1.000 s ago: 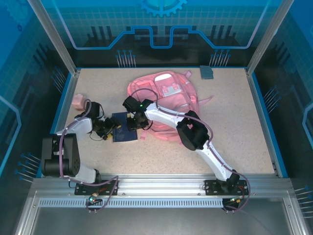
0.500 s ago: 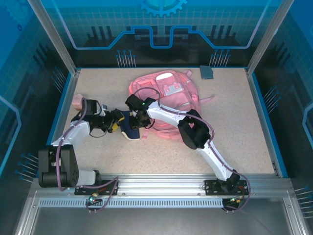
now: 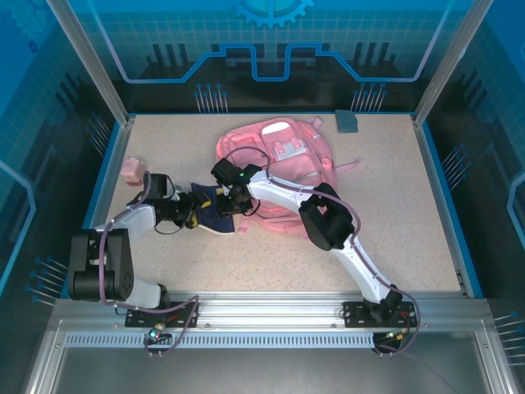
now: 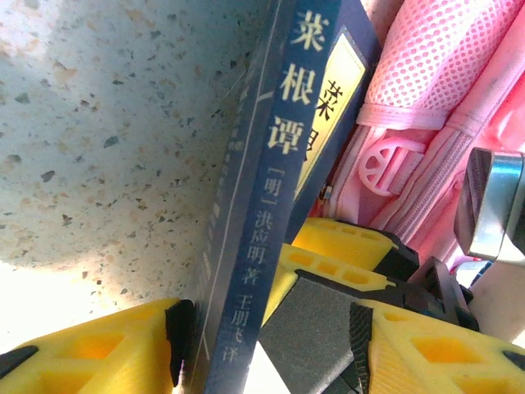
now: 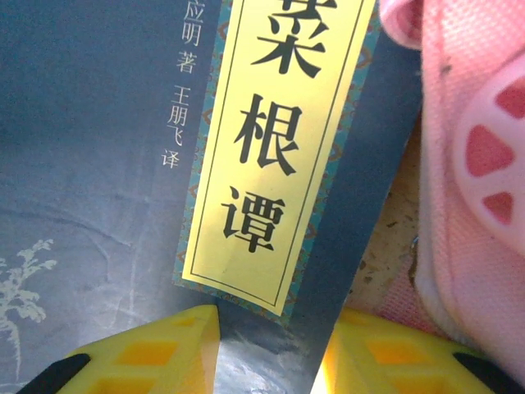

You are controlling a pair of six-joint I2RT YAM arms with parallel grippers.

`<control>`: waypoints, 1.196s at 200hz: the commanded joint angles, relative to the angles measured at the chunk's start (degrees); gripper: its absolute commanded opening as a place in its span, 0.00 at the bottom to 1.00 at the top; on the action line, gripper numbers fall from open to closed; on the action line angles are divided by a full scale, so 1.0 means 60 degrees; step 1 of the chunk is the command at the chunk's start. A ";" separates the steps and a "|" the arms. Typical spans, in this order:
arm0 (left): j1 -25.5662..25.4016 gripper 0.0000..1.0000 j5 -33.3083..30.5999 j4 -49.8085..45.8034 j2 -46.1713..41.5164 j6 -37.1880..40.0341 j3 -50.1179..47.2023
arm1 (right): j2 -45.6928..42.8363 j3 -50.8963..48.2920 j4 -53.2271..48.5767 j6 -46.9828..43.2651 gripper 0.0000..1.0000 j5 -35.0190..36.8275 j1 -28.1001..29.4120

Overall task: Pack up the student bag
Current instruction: Pick up the book from the middle-left of the table, then pass the book.

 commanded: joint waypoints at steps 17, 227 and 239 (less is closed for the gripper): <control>-0.0122 0.46 -0.0345 -0.0521 -0.0027 0.0462 0.0436 | 0.0268 -0.0418 -0.0016 0.0052 0.38 -0.0387 0.0063; -0.1910 0.12 -0.2016 0.5312 -0.3547 -0.3635 0.0582 | -0.7727 -0.9500 1.1779 0.5952 0.98 -0.3884 -0.2466; -0.2300 0.12 -0.2455 0.5894 -0.3354 -0.3799 0.0548 | -0.7741 -0.9762 1.2554 0.6512 0.99 -0.3880 -0.2524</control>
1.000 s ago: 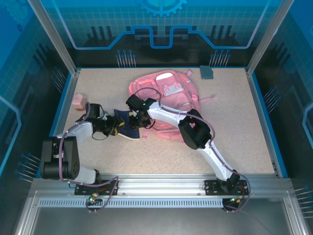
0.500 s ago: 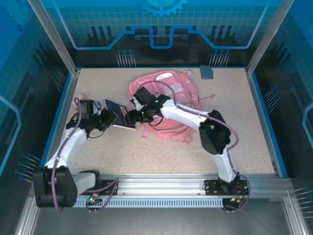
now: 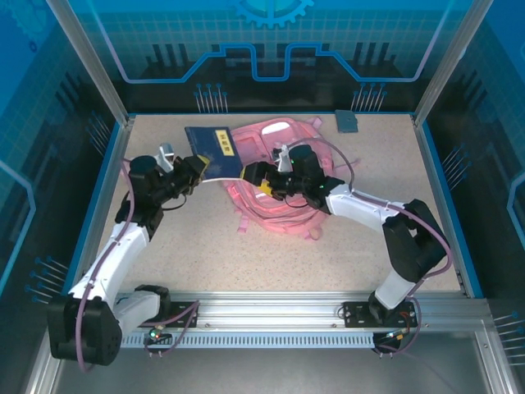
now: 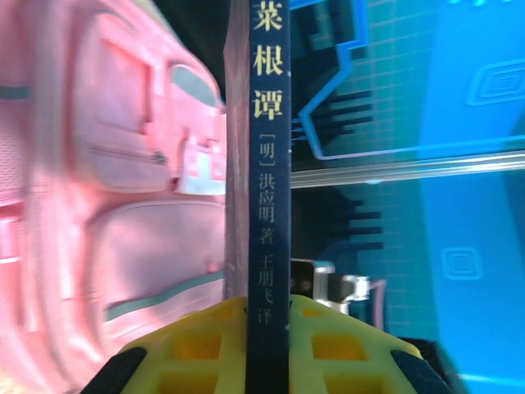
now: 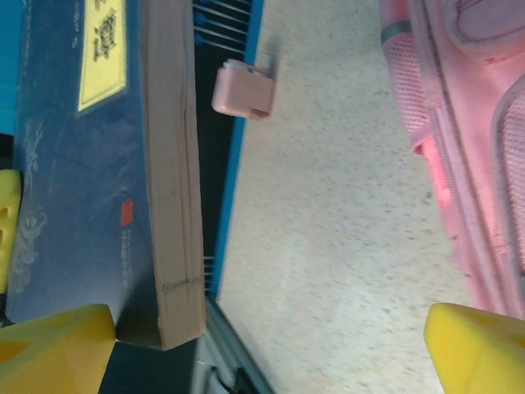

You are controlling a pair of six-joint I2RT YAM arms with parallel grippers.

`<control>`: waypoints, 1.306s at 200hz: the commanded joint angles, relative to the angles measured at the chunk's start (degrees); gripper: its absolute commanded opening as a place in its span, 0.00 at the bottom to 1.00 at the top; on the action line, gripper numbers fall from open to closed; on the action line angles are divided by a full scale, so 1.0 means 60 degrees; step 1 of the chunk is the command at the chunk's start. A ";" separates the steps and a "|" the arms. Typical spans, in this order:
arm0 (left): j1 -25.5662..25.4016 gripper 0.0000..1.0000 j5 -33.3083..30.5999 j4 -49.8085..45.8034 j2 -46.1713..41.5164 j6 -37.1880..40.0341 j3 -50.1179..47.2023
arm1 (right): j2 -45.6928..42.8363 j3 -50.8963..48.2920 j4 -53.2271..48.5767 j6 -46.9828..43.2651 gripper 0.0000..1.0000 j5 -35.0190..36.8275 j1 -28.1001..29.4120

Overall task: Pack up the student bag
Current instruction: Pass the book.

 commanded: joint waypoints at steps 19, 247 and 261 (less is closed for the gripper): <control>-0.0995 0.12 -0.1369 0.3087 0.0594 -0.1189 -0.0137 | -0.0388 -0.0642 0.3674 0.2455 0.99 -0.0211 -0.0174; -0.1864 0.76 -0.1848 -0.0425 0.0906 0.0705 0.0522 | -0.0423 -0.0303 0.2101 0.1480 0.14 0.0064 -0.0819; -0.1888 0.83 -0.1785 -0.1649 0.0951 0.1692 0.0863 | -0.1043 -0.0205 0.0468 0.0217 0.13 0.0438 -0.0982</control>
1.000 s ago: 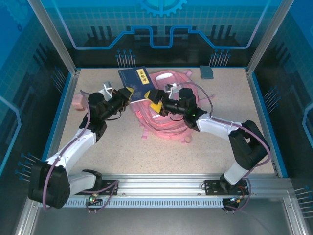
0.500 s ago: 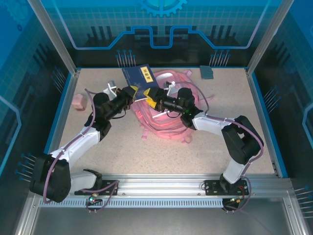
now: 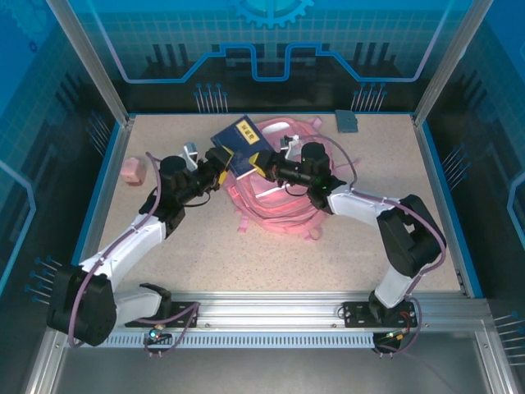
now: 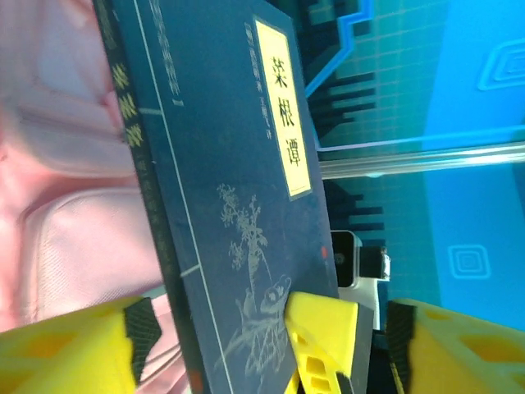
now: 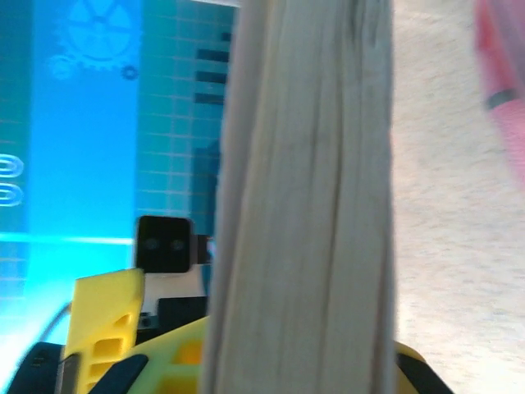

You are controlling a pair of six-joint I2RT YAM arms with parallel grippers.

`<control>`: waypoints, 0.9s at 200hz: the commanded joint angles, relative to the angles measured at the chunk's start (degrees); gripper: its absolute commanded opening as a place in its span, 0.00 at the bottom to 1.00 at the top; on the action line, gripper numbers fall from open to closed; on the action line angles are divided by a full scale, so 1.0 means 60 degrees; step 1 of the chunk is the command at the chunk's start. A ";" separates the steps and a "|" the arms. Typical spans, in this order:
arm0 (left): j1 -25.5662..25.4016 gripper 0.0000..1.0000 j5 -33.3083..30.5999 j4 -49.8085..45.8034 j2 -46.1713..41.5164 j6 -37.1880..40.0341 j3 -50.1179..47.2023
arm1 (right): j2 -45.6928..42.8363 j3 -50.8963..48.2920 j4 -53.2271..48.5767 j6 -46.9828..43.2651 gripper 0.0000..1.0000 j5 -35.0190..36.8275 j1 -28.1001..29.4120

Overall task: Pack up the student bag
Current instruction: Pass the book, then open the student bag at the top-center of the table.

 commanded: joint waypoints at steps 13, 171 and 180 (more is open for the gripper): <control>-0.0107 0.87 0.0176 -0.3387 -0.0074 0.2880 0.1131 | -0.1857 0.0162 -0.3978 -0.3357 0.12 0.1071 -0.0475; -0.4938 0.80 -0.4427 -0.9088 0.6427 1.0464 0.7681 | -0.6316 -0.0123 -1.0574 -0.6277 0.12 0.4582 -0.3092; -0.5031 0.77 -0.4659 -0.9198 0.6812 1.0631 0.8008 | -0.6375 -0.0193 -1.0578 -0.6255 0.12 0.4542 -0.3149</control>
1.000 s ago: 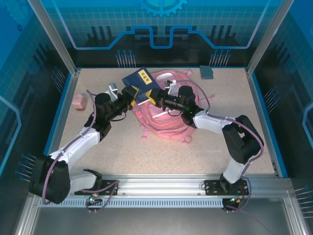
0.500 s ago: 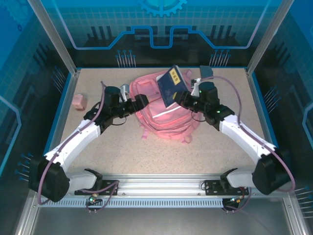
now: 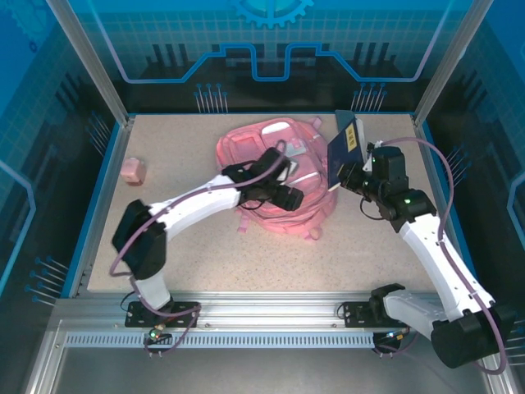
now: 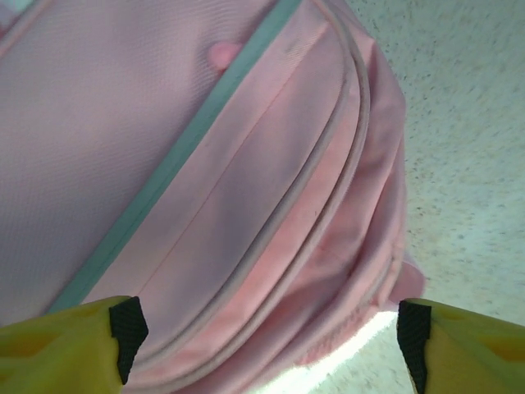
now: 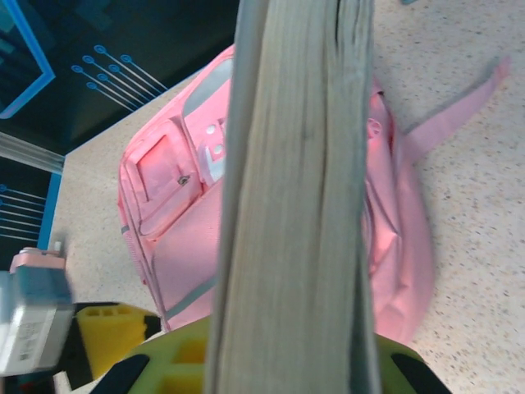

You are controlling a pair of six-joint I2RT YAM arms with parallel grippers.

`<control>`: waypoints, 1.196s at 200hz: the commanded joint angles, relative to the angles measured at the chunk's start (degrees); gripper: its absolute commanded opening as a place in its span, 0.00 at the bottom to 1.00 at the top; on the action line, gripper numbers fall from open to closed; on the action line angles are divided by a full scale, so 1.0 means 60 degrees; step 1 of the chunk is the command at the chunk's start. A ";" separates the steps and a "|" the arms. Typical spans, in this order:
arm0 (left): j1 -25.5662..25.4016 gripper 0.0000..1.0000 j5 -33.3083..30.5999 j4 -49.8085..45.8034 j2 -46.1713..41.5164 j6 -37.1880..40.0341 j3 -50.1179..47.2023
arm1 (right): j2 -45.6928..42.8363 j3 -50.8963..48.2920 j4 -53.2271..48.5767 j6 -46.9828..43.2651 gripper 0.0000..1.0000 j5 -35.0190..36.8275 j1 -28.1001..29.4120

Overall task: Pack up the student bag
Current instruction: Open the student bag at the top-center of the table.

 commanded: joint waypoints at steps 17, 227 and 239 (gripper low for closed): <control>-0.0330 0.74 -0.1593 -0.1563 0.1500 0.1354 0.1419 | -0.0398 -0.0223 -0.0276 -0.0067 0.12 0.0059 -0.0351; 0.0376 0.08 -0.4779 0.0779 0.0820 0.0410 0.3287 | -0.0974 0.0239 -0.2621 -0.1004 0.13 -0.1245 -0.0830; 0.0390 0.07 -0.4626 0.0900 0.0784 0.0398 0.3391 | -0.0788 0.0166 -0.2407 -0.0992 0.13 -0.2091 -0.0838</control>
